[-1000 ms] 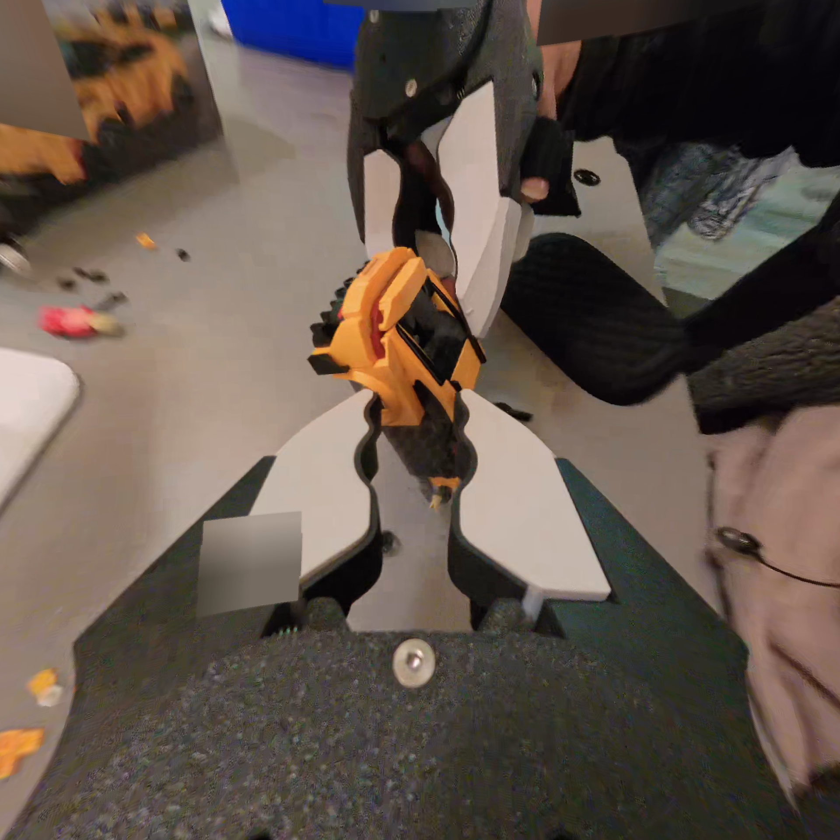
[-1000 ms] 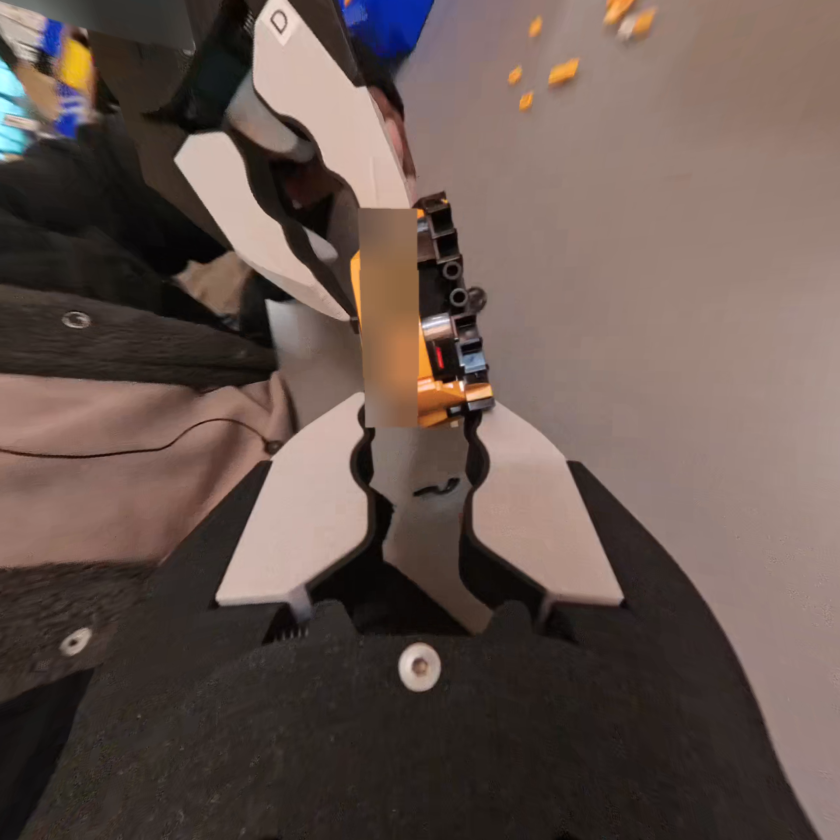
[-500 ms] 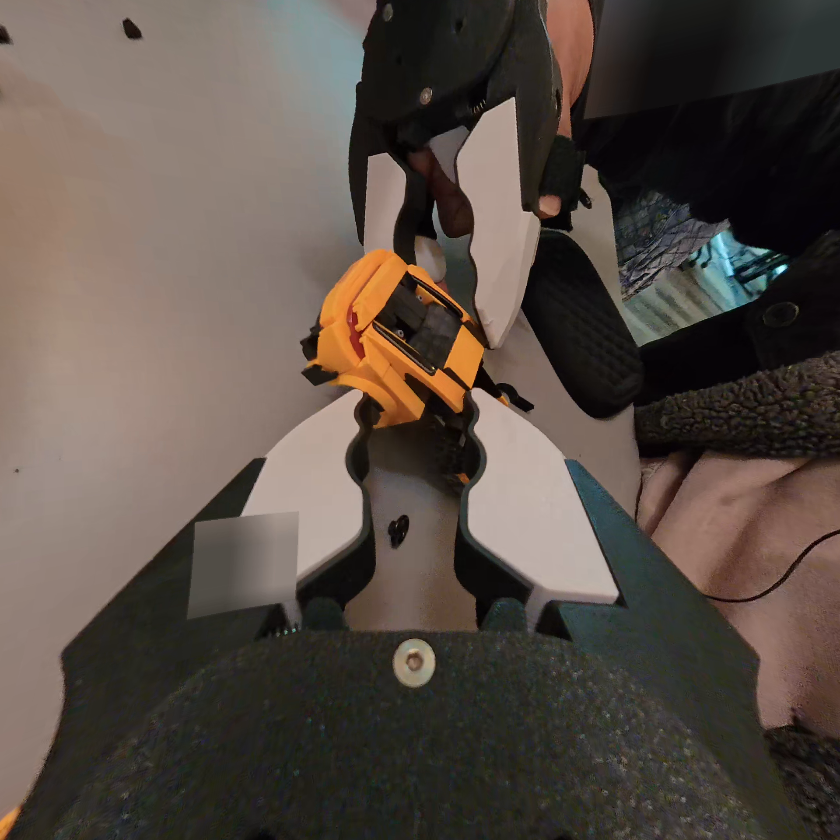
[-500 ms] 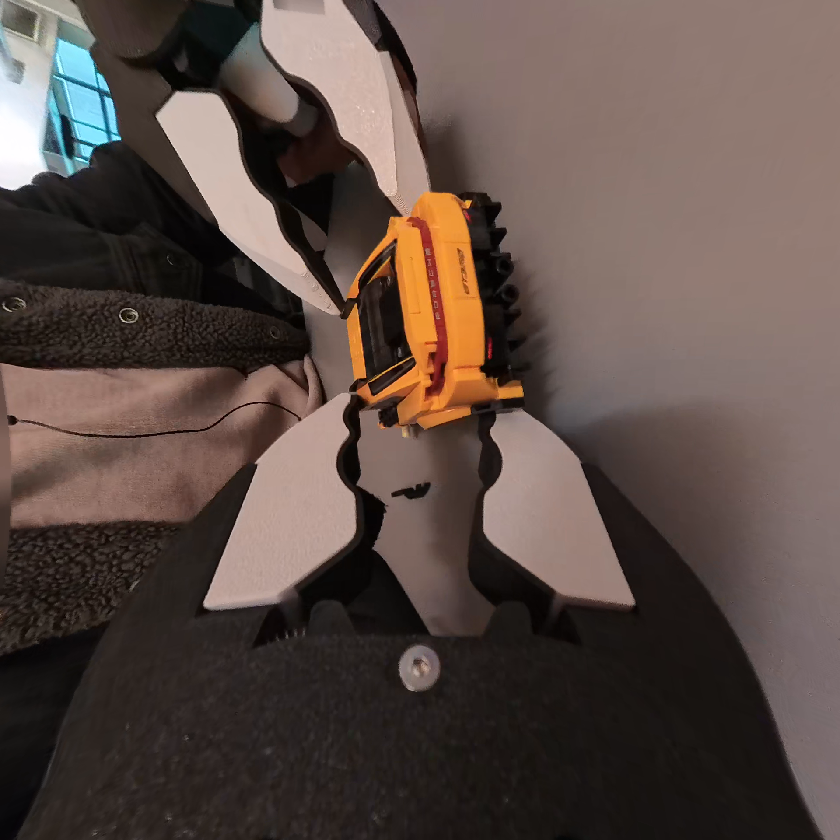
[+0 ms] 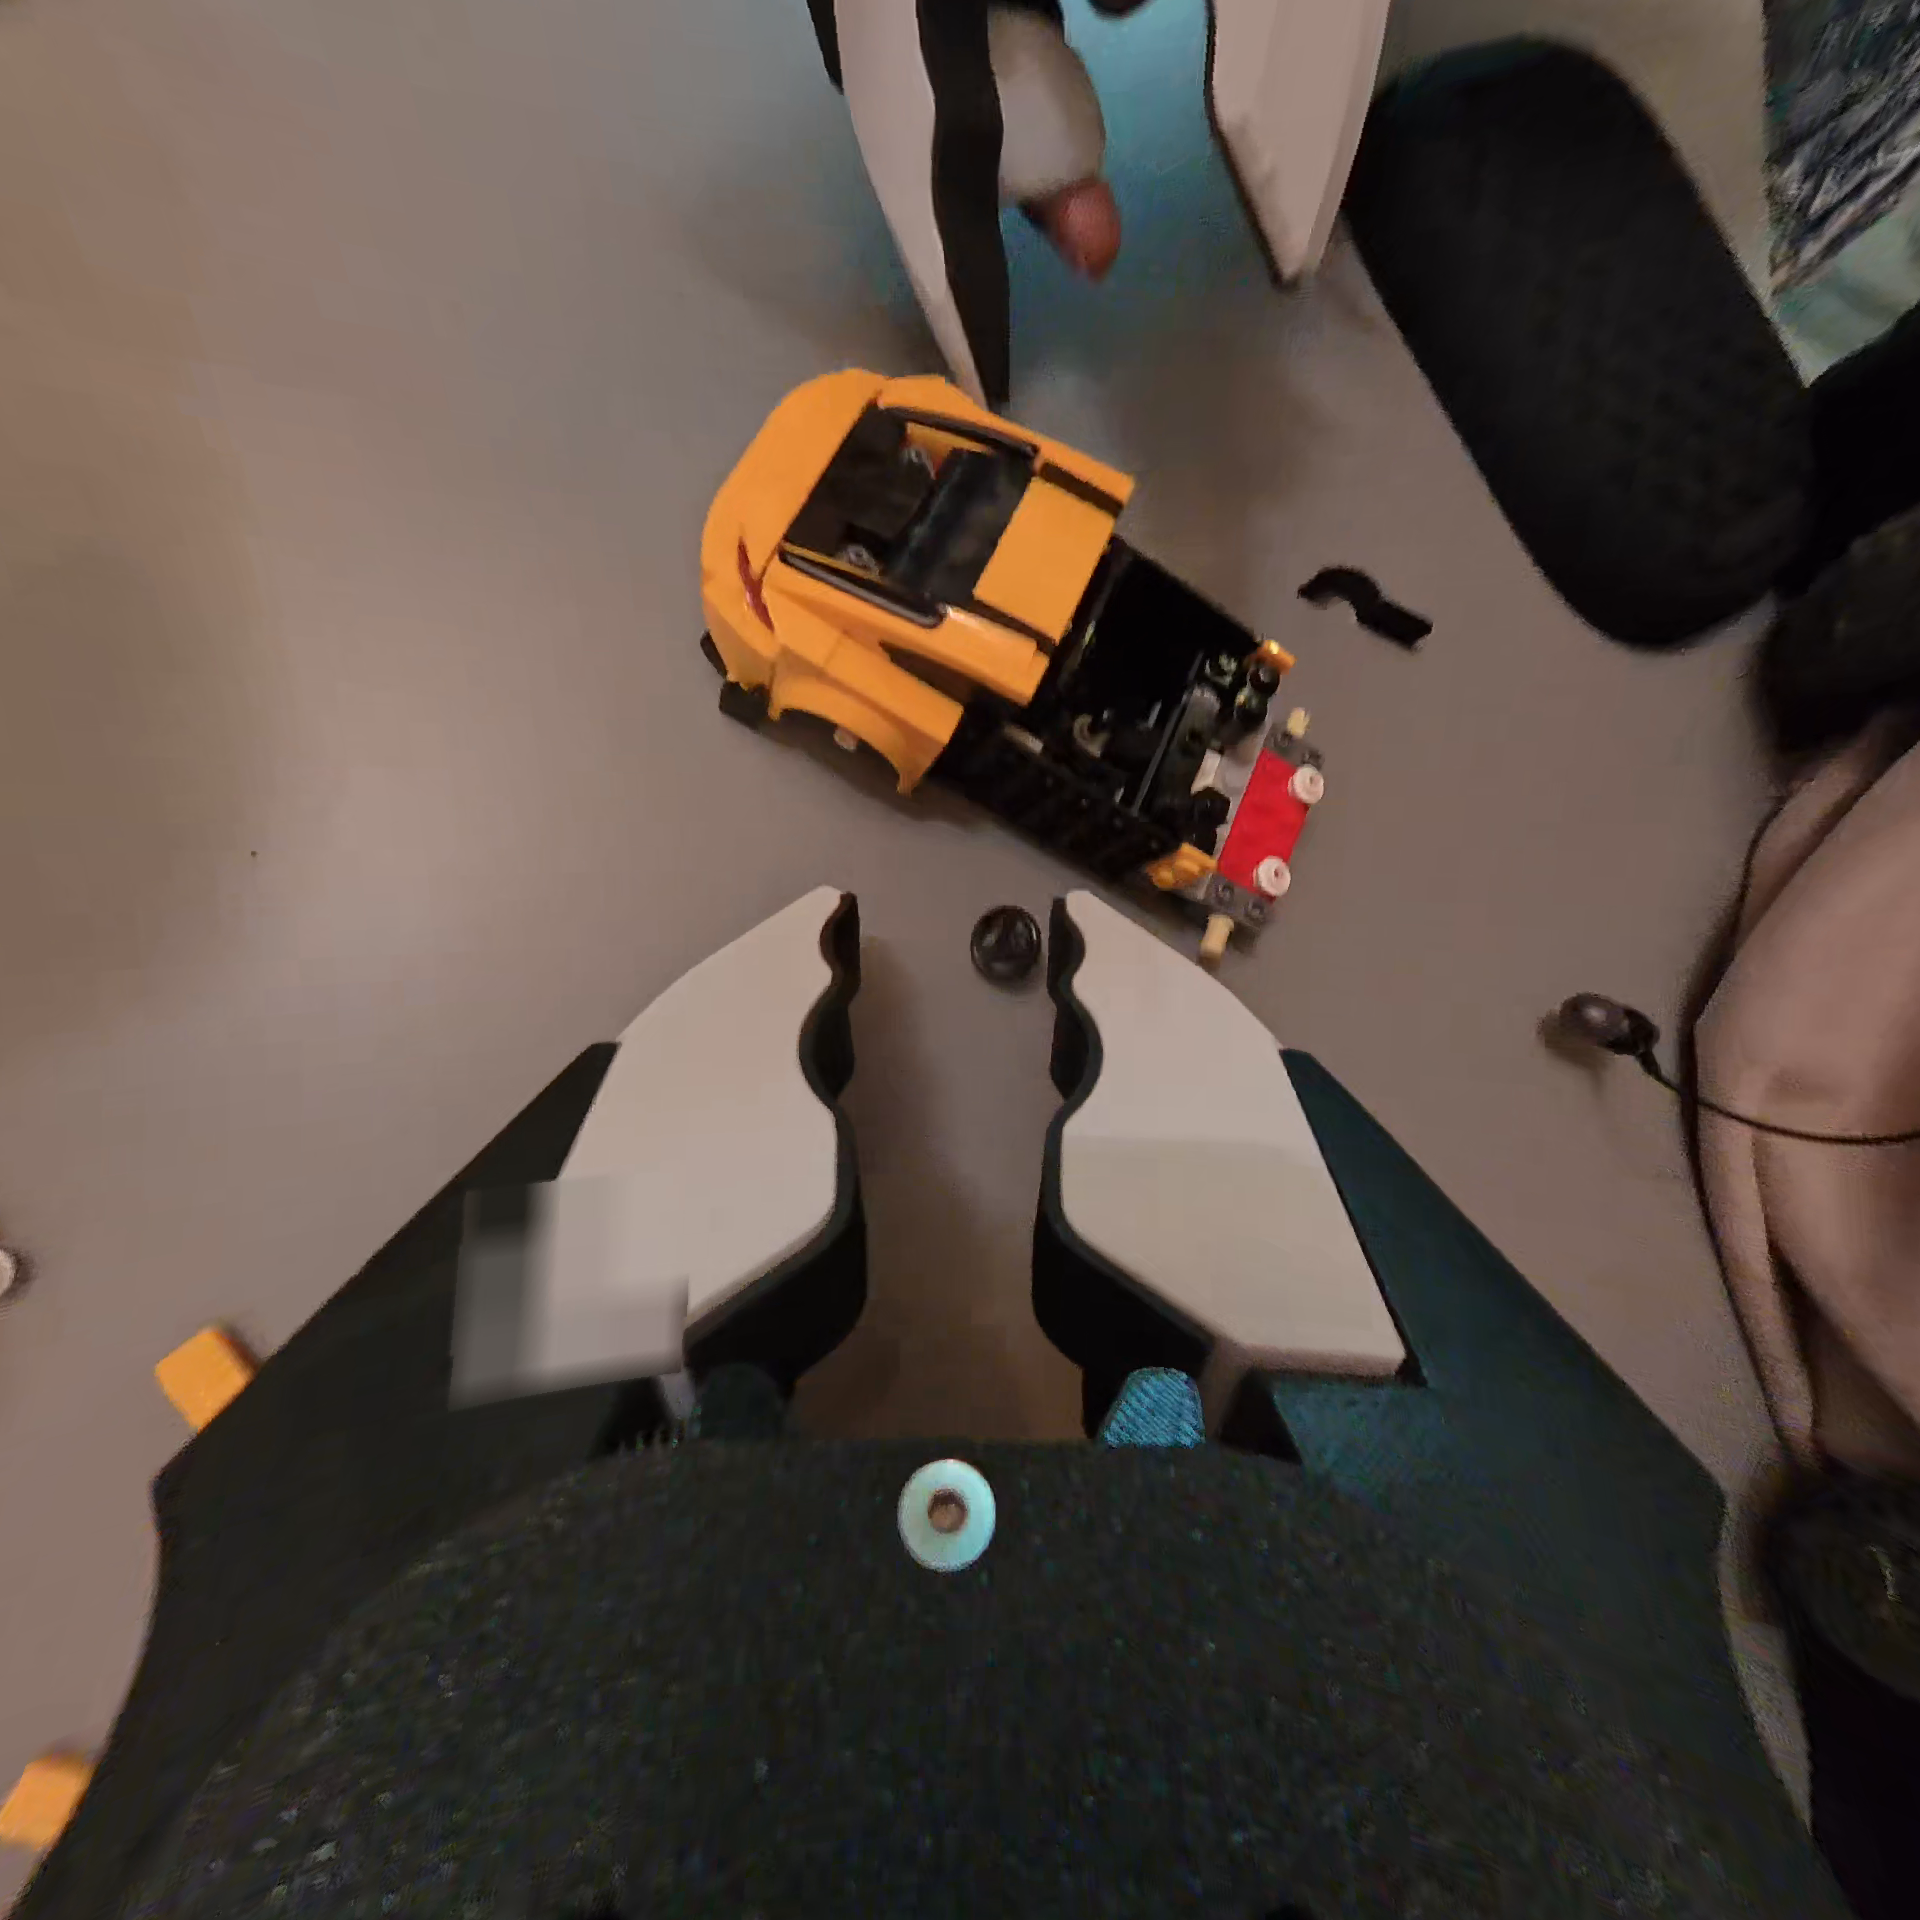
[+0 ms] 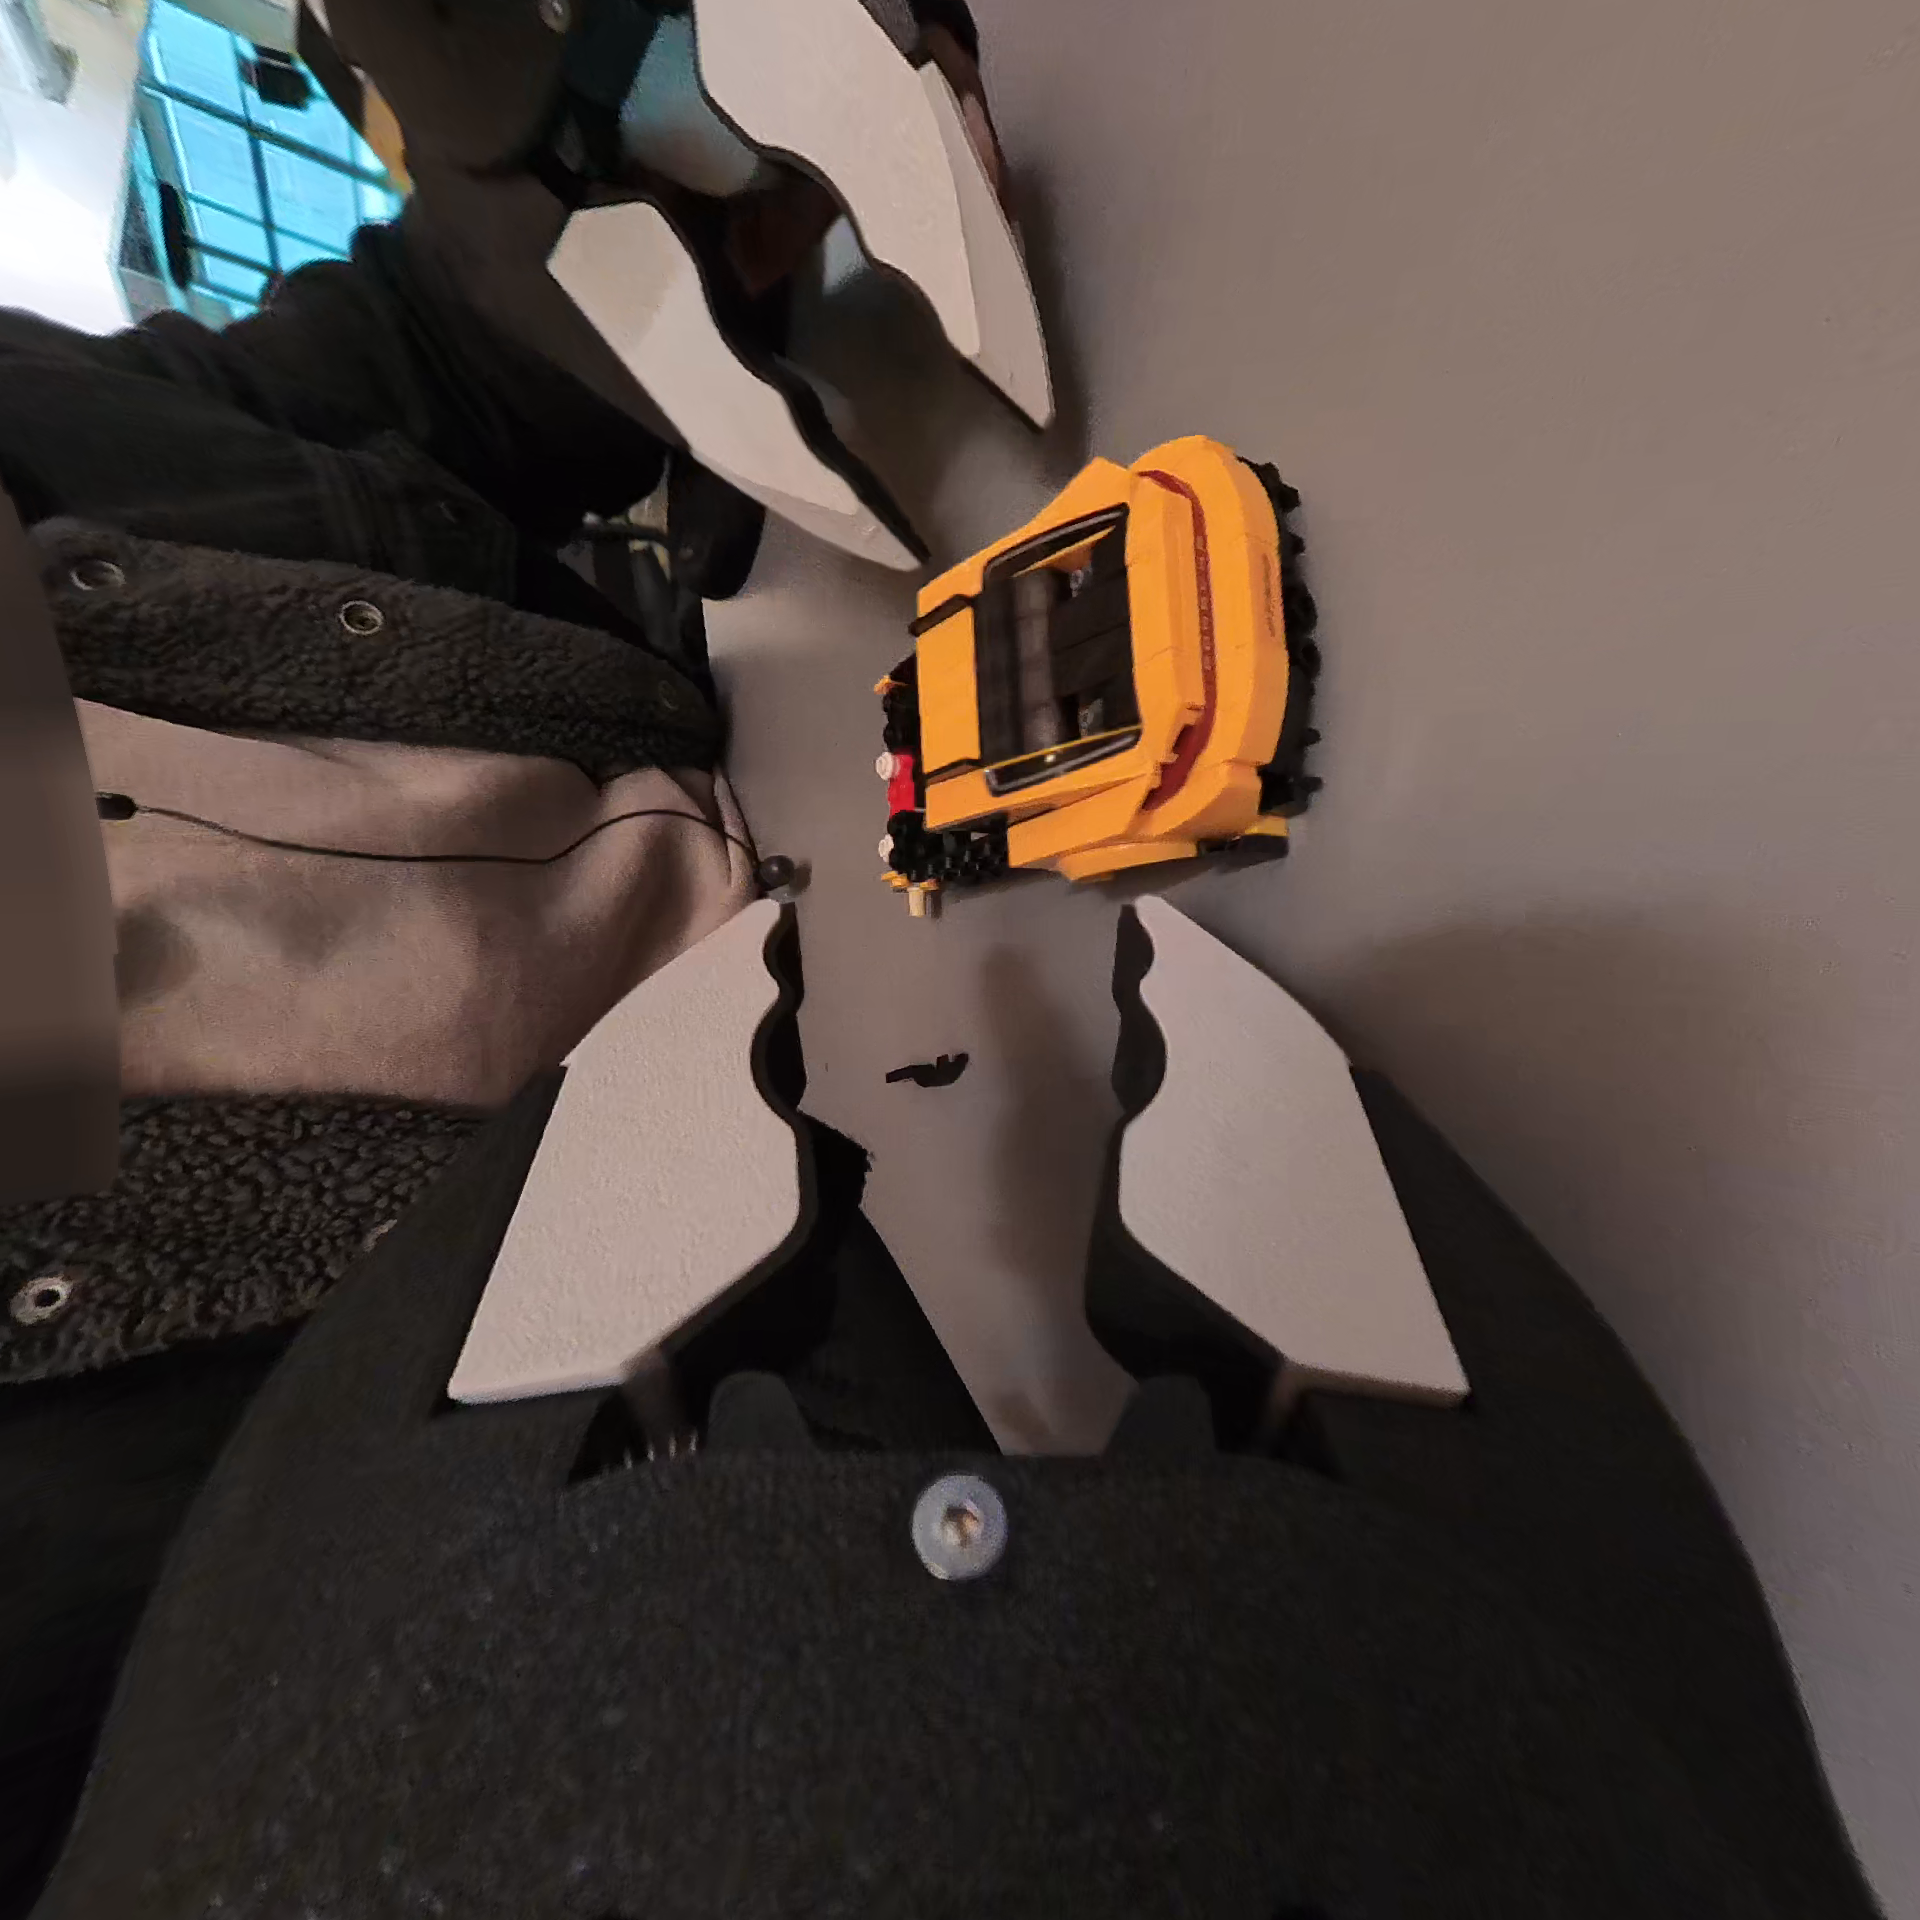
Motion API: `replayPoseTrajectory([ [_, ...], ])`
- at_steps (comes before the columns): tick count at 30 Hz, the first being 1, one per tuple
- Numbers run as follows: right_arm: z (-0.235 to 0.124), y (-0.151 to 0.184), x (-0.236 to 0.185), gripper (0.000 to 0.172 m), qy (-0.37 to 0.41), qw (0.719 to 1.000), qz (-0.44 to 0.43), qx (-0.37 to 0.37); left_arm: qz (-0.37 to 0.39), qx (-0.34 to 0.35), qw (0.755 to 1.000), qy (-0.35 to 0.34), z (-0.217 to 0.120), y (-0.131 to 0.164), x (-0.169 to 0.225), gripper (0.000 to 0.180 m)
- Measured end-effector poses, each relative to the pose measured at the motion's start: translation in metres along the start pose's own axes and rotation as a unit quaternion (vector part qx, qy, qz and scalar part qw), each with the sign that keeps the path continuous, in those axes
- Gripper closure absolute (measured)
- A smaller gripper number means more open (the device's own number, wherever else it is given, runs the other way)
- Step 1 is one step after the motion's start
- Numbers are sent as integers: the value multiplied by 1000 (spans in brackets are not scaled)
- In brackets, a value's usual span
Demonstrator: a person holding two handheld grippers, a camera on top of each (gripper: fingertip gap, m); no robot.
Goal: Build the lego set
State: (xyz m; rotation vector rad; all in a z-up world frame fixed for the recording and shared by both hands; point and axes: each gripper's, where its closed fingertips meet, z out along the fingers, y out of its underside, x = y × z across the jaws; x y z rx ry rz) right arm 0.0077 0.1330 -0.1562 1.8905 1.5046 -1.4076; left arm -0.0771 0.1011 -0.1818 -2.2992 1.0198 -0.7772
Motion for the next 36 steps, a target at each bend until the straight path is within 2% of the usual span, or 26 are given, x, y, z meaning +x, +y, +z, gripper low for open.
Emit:
replayPoseTrajectory([
  [5, -2, 3, -9, 116, 7, 999, -29, 35, 43, -37, 998, -14, 4, 14, 7, 148],
  [9, -4, 8, -12, 118, -2, 997, -34, 69, 118, -52, 990, -51, 16, 17, 9, 154],
  [12, -6, 13, -14, 120, -6, 995, -39, 89, 163, -43, 984, -62, 20, 14, 11, 165],
  [16, -10, 16, -15, 123, -10, 993, -43, 113, 174, -35, 982, -69, 21, 12, 9, 166],
  [19, -12, 19, -13, 126, 17, 990, -62, 125, 135, -17, 989, -52, 15, 9, 10, 166],
  [23, -9, 15, -21, 129, 117, 965, -186, 141, 19, 71, 997, 35, -3, -19, 30, 167],
  [27, 4, 11, -39, 134, 226, 906, -332, 136, -94, 112, 981, 124, -5, -43, 50, 167],
  [31, 23, 6, -45, 140, 316, 847, -413, 109, -188, 126, 952, 206, 5, -55, 62, 167],
  [34, 28, -1, -43, 142, 353, 825, -429, 108, -221, 126, 940, 227, 11, -56, 63, 167],
  [36, 28, -5, -44, 146, 354, 822, -432, 113, -234, 127, 934, 238, 12, -56, 65, 167],
])
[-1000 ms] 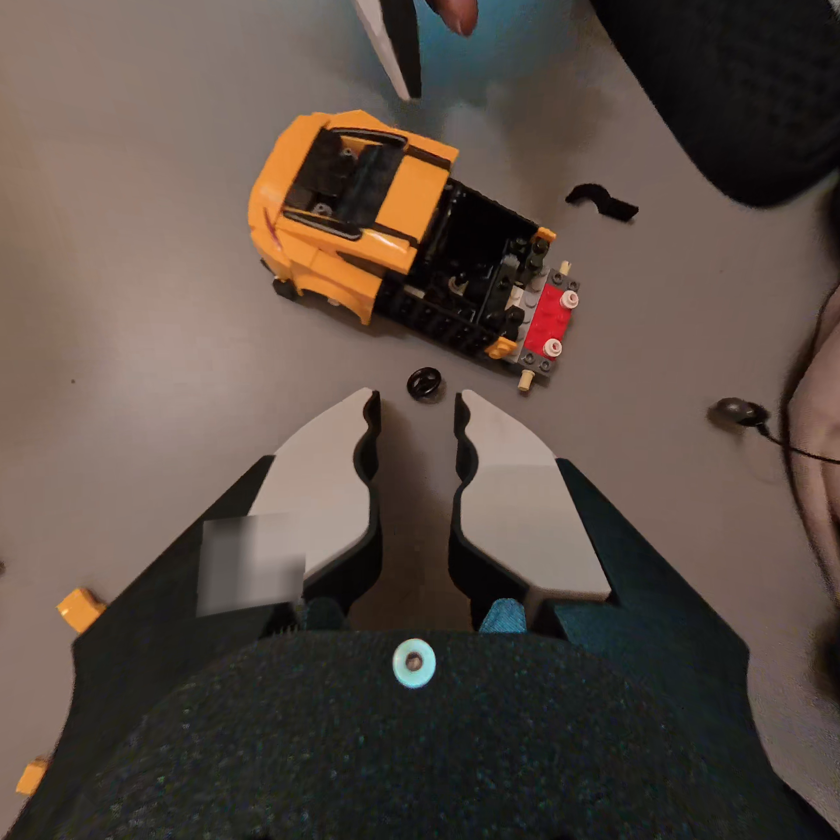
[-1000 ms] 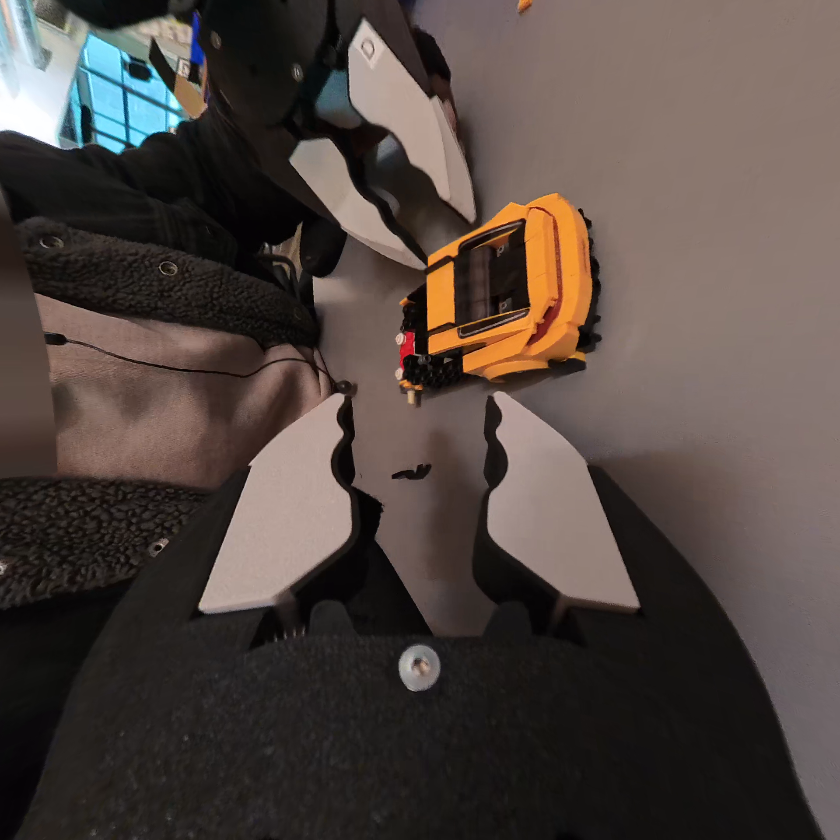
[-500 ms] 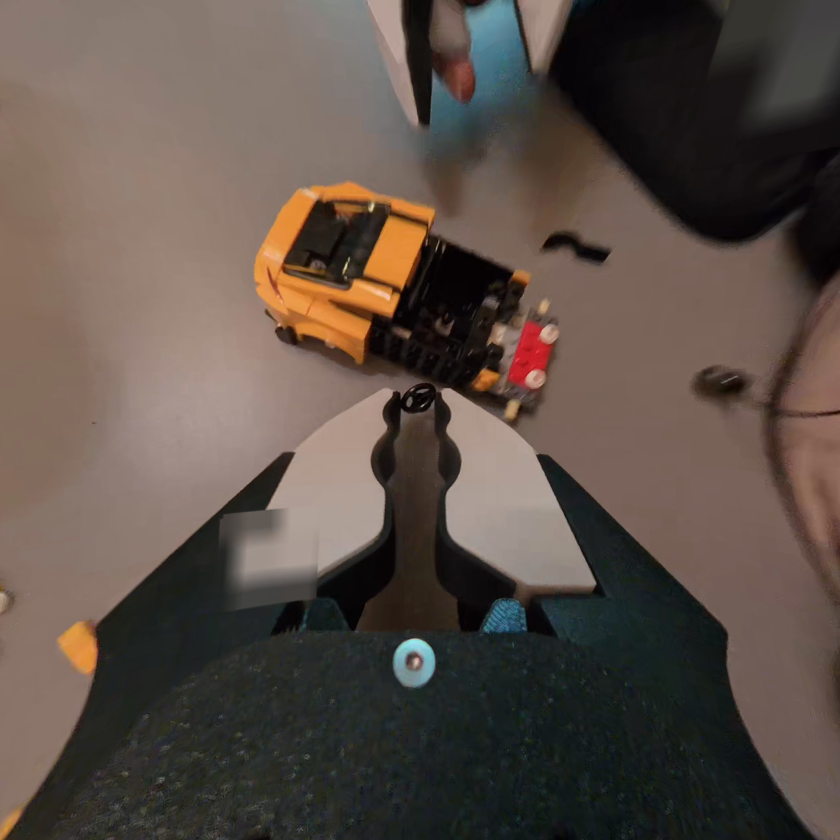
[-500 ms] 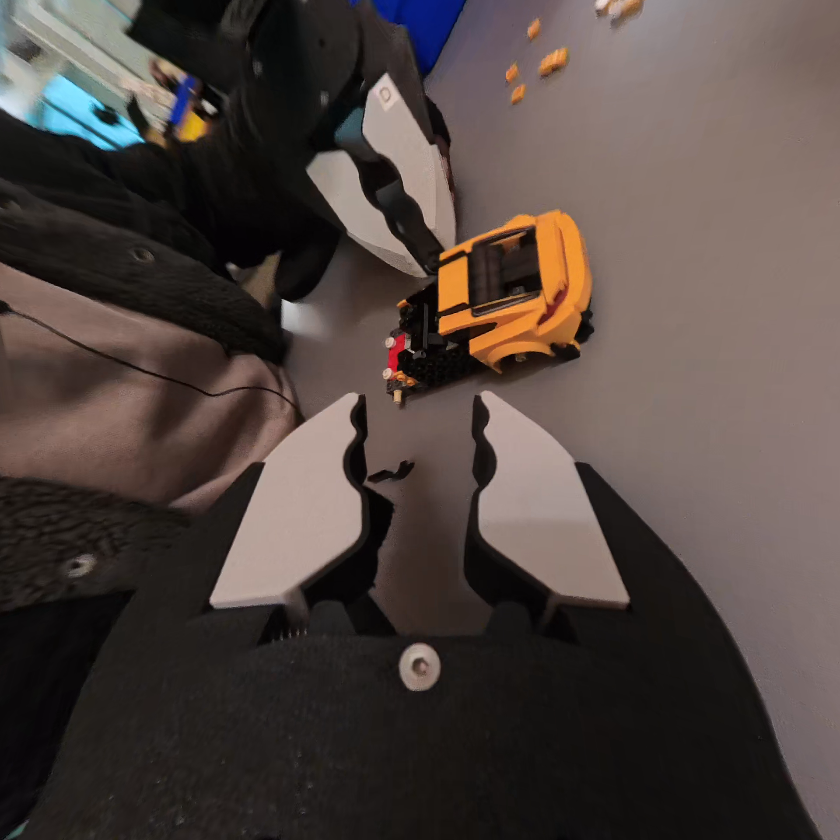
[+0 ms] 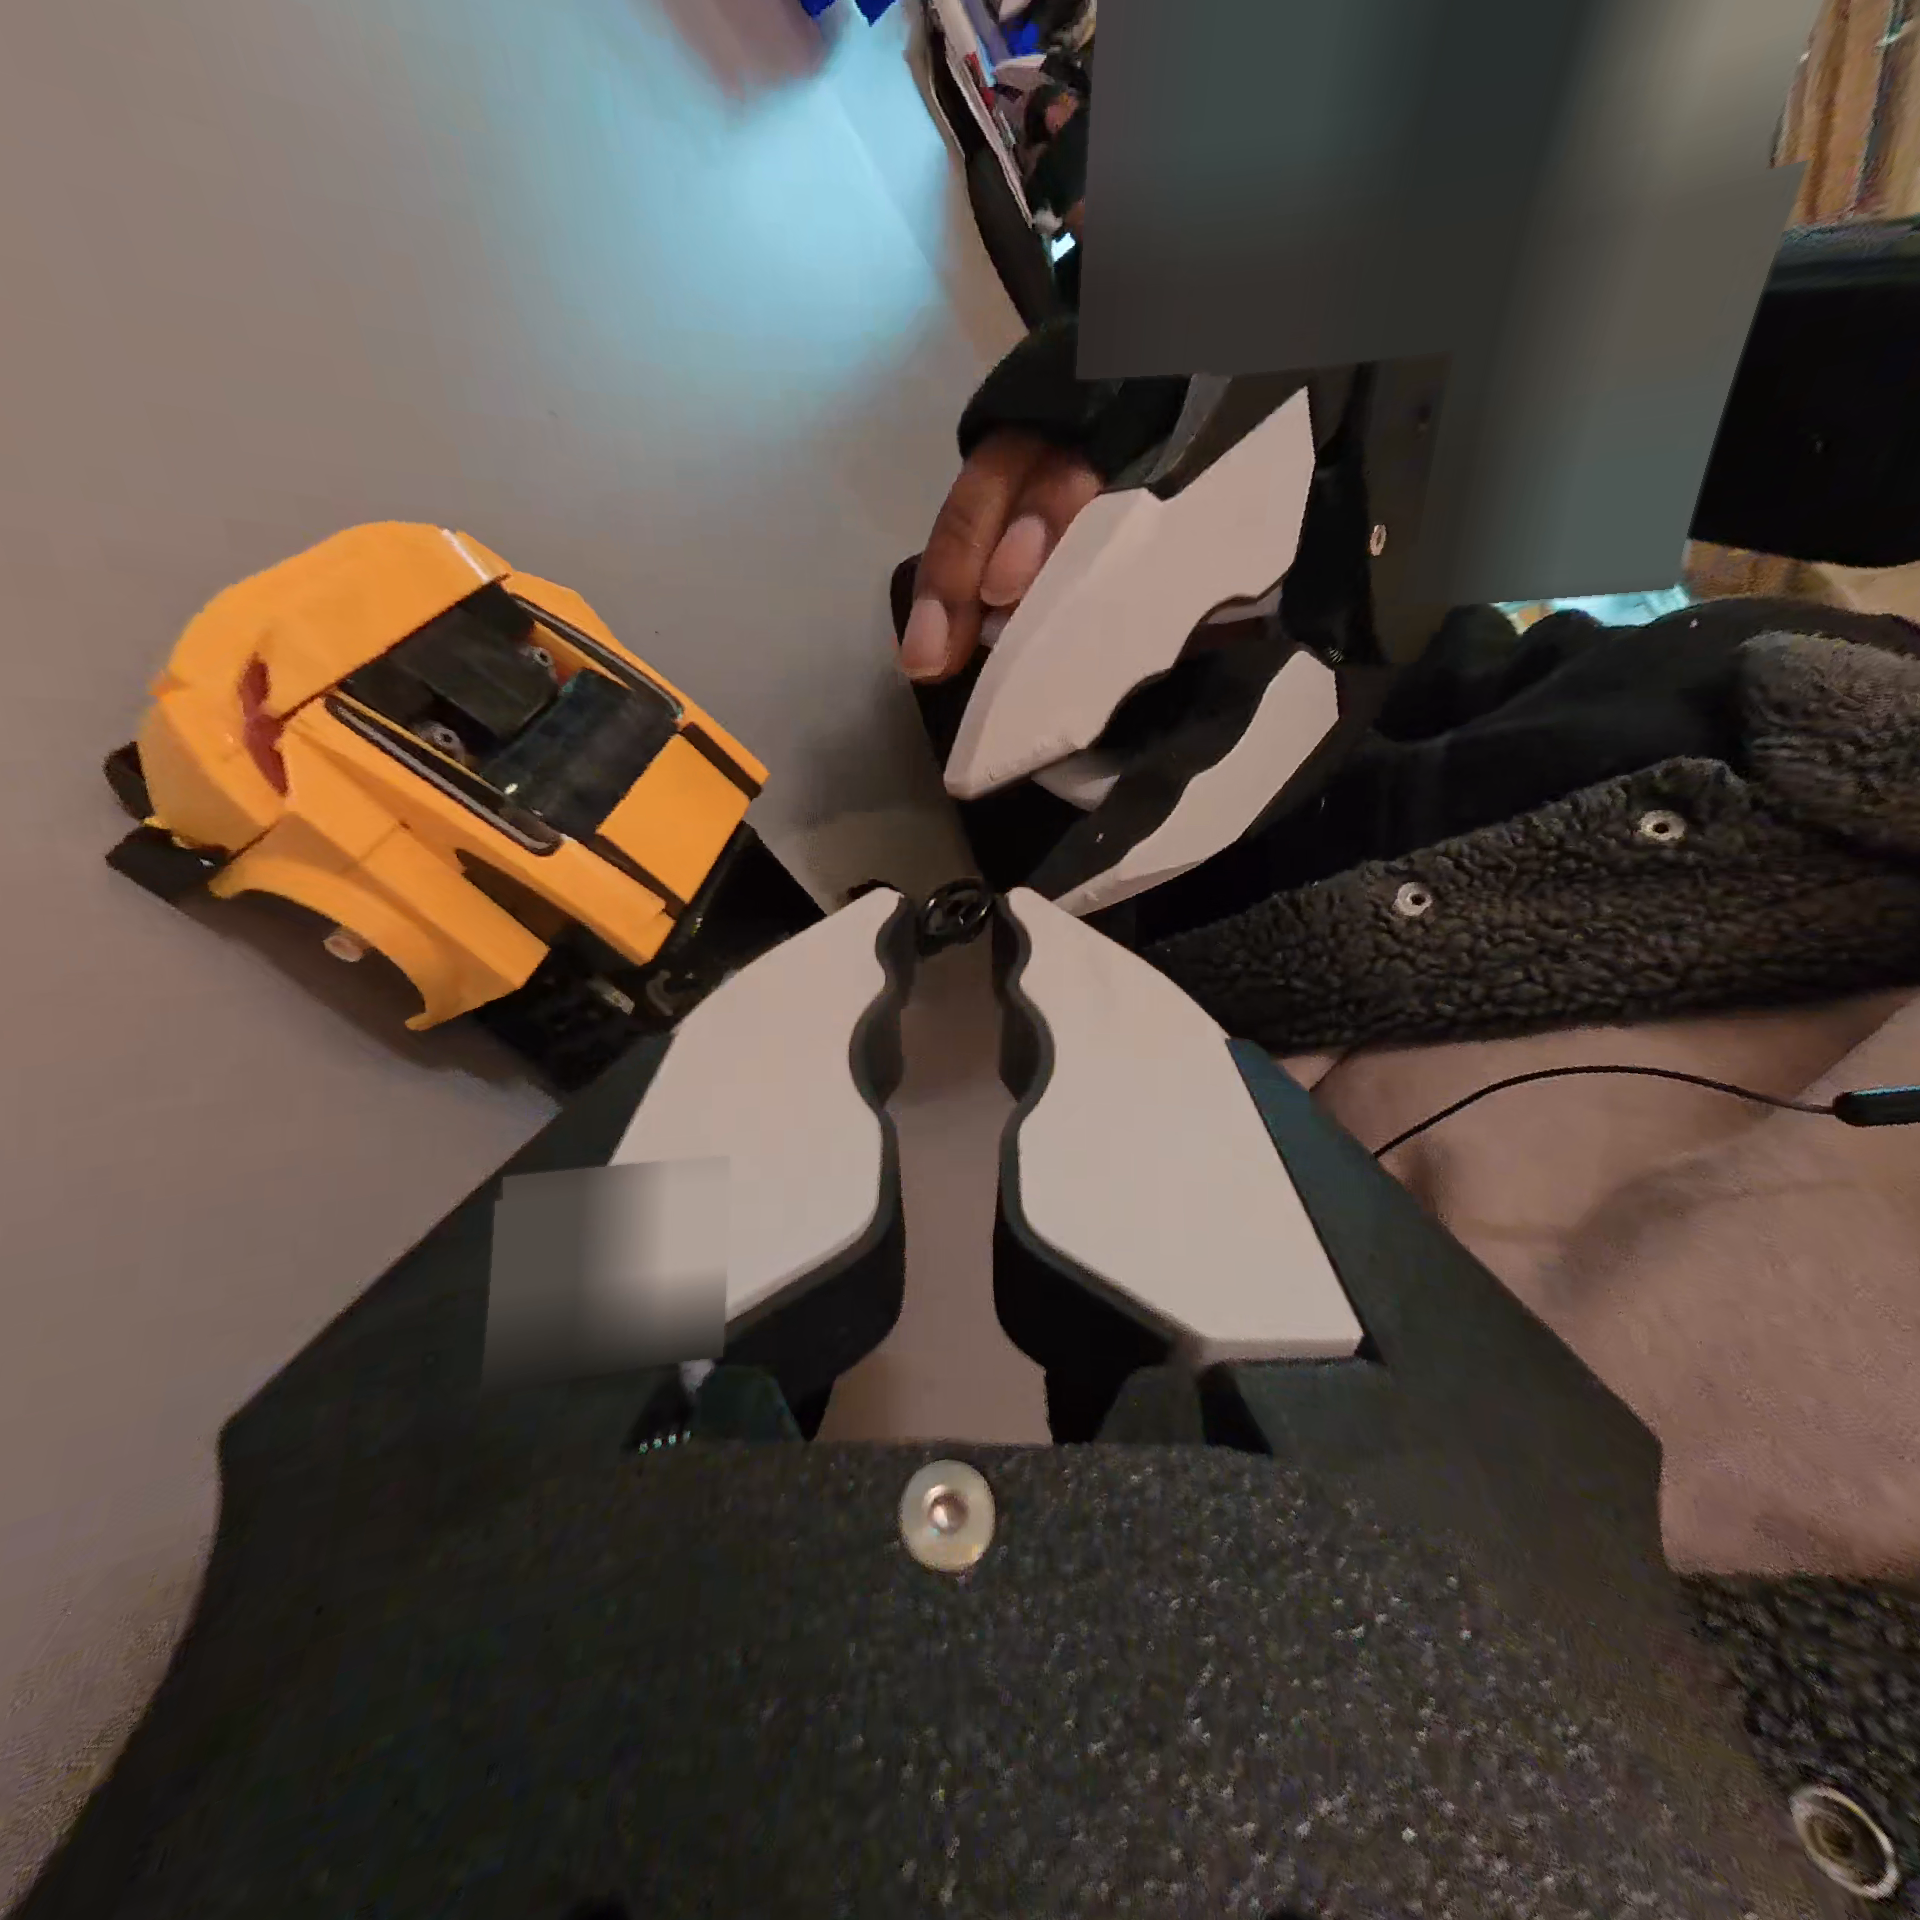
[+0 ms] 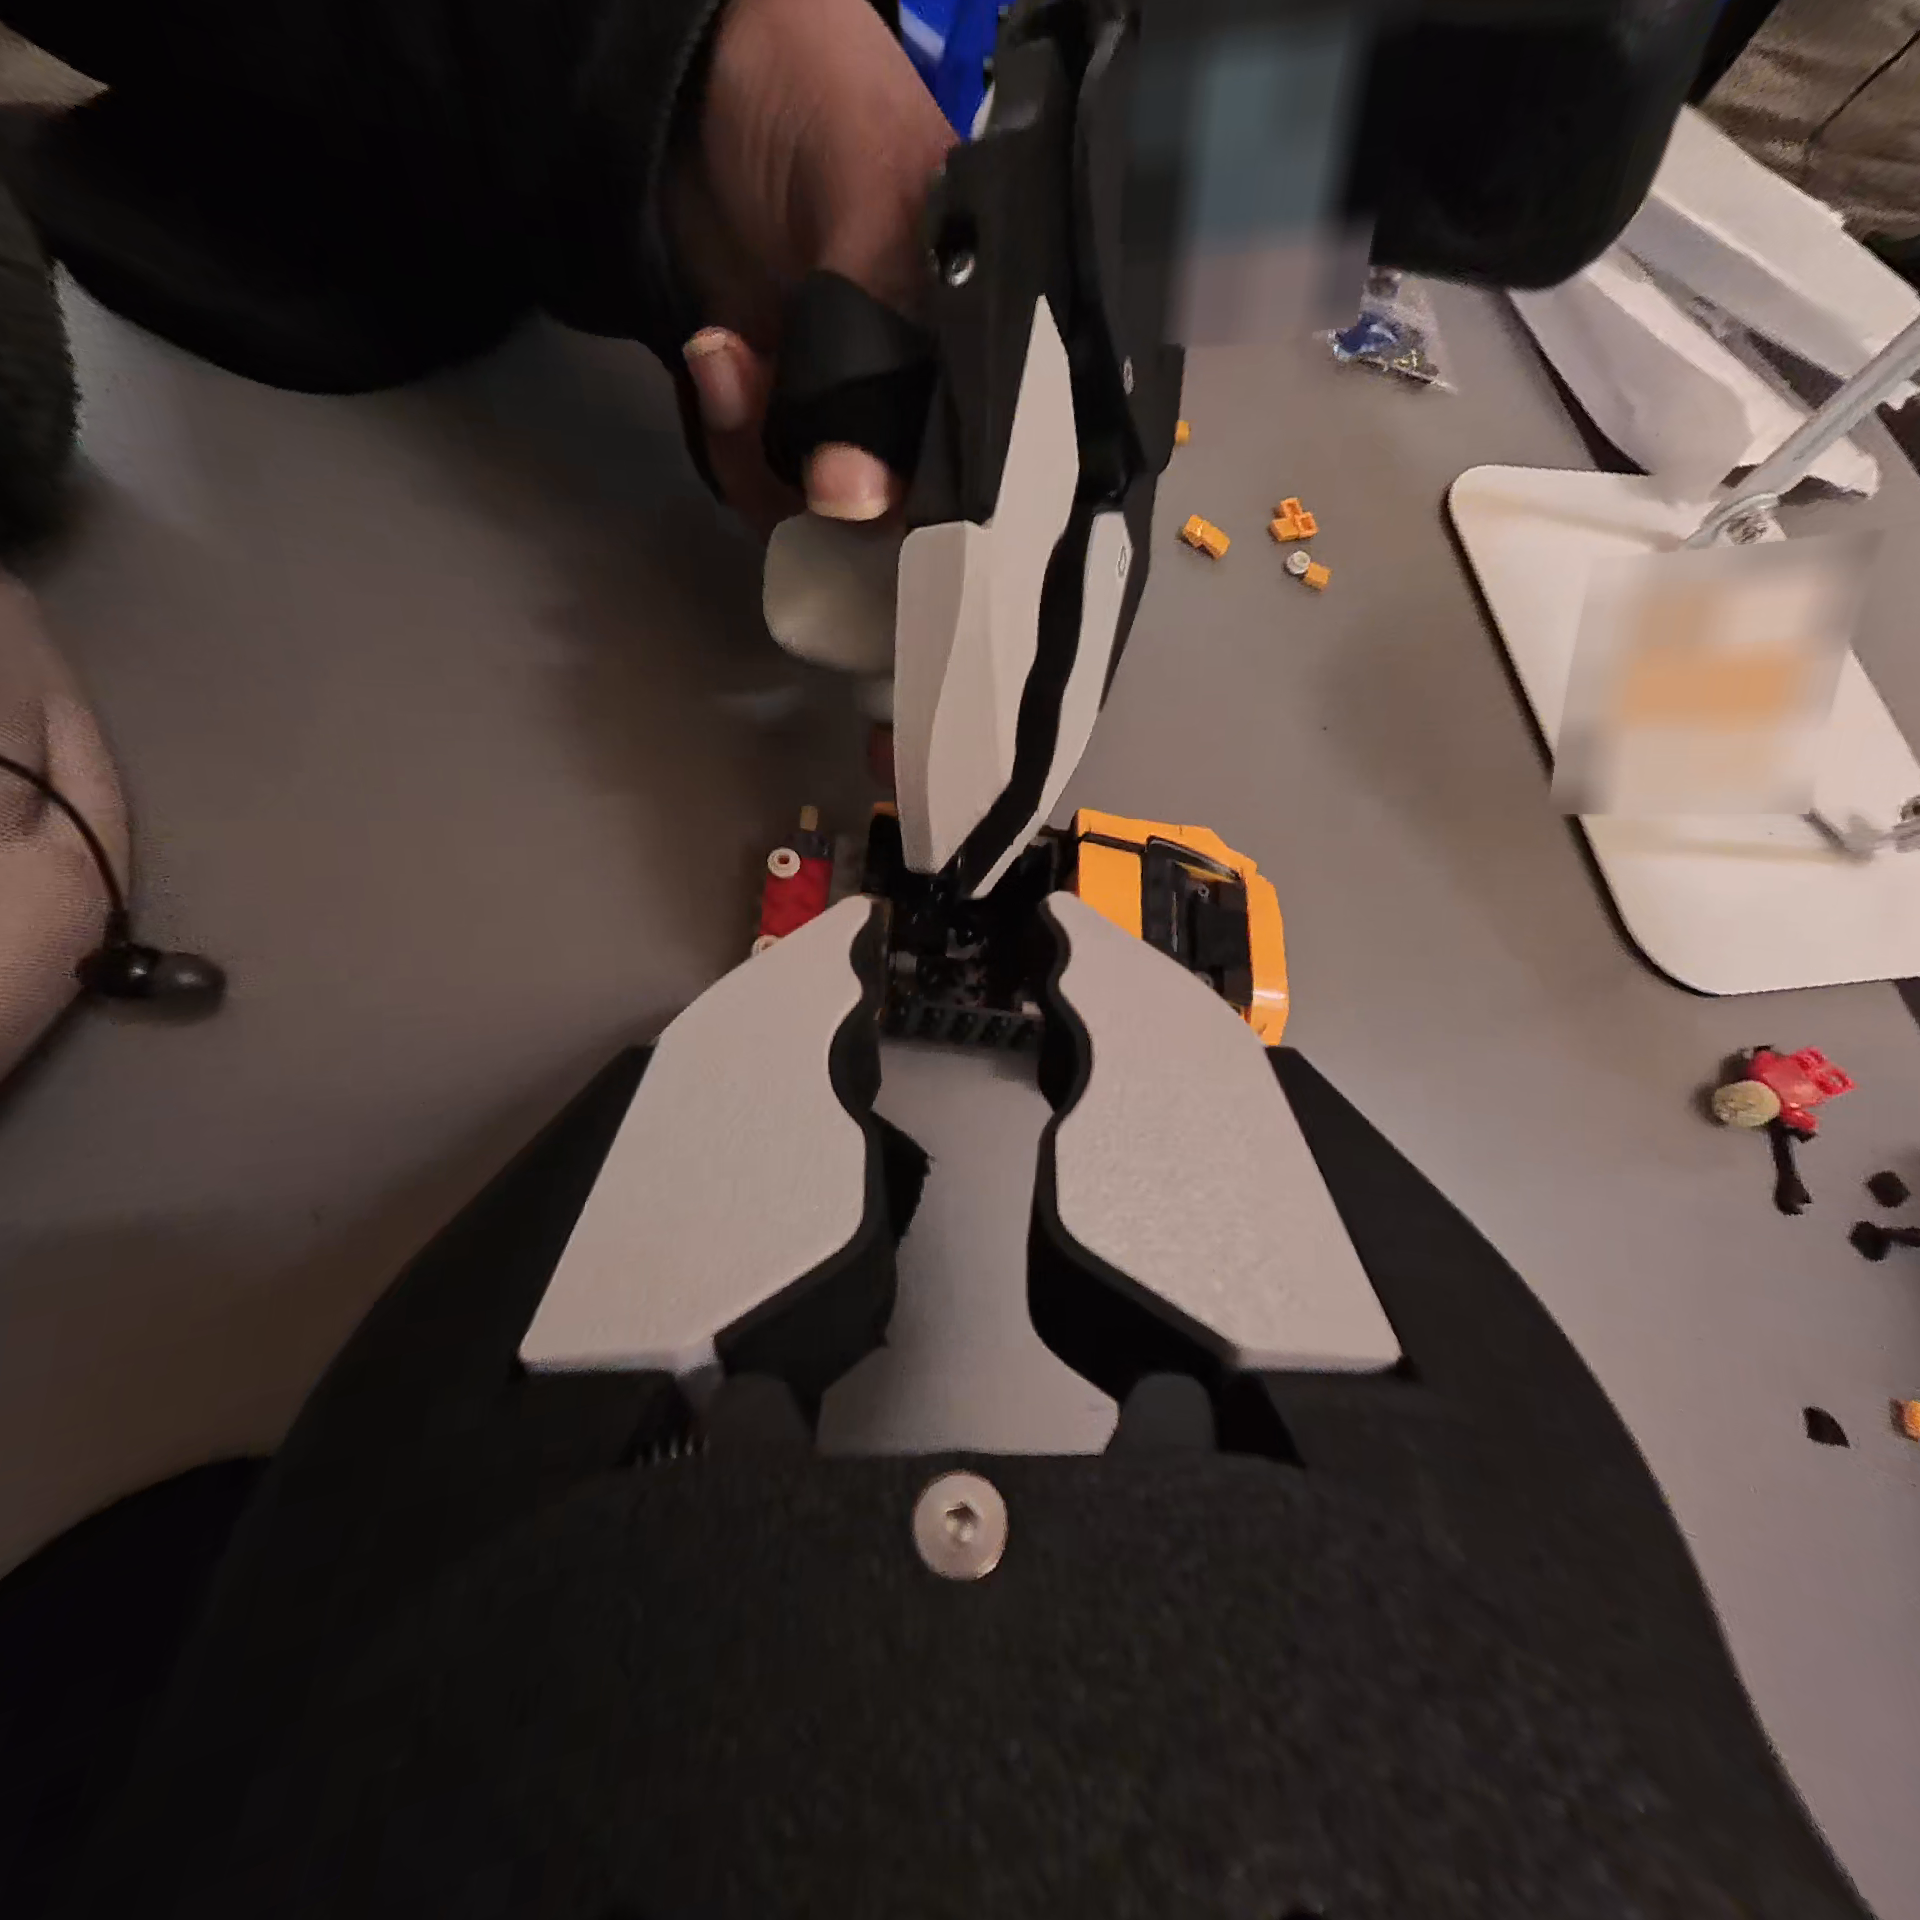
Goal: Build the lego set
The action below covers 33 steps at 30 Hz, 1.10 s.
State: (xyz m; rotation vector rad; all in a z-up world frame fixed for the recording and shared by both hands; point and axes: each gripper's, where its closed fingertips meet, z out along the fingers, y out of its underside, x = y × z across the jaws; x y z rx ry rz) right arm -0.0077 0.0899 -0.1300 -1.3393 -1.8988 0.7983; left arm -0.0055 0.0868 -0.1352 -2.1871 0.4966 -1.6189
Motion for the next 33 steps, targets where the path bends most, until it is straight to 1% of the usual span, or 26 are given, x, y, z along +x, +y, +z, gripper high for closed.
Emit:
replayPoseTrajectory([
  [2, 2, -5, -2, 151, -6, 1000, -3, 7, -13, 2, 1000, 9, 1, -1, 0, 167],
  [5, 8, -2, -2, 154, -13, 1000, -7, -9, -17, 2, 1000, 24, 1, -1, 3, 167],
  [9, 8, -4, -6, 165, -50, 998, 26, 5, -9, -2, 999, 31, -1, 1, 4, 167],
  [10, 8, -4, -5, 170, -52, 998, 31, 6, -7, -5, 999, 34, -1, 2, 4, 167],
  [14, 10, -4, -5, 171, -67, 997, 49, 4, 1, -6, 999, 36, -2, 3, 3, 167],
  [16, 10, -4, -3, 171, -74, 995, 72, 4, 21, -5, 999, 32, -5, 3, 3, 164],
  [18, 12, 3, 1, 170, -72, 993, 90, -18, 77, -9, 997, -15, -10, 2, -4, 160],
  [20, 15, 11, 5, 170, -69, 992, 96, -48, 150, -27, 985, -84, -16, 5, -16, 157],
  [22, 19, 17, 5, 170, -79, 988, 98, -85, 223, -52, 961, -153, -19, 8, -28, 155],
  [23, 21, 19, 4, 170, -85, 986, 98, -104, 254, -62, 949, -176, -18, 9, -32, 154],
  [28, 29, 28, 0, 170, -118, 969, 85, -198, 362, -98, 899, -225, -8, 14, -29, 151],
  [30, 31, 31, 2, 170, -118, 964, 79, -226, 383, -113, 885, -239, -5, 16, -30, 146],
  [33, 33, 33, 0, 170, -129, 958, 73, -246, 398, -133, 872, -252, -1, 20, -33, 143],
])
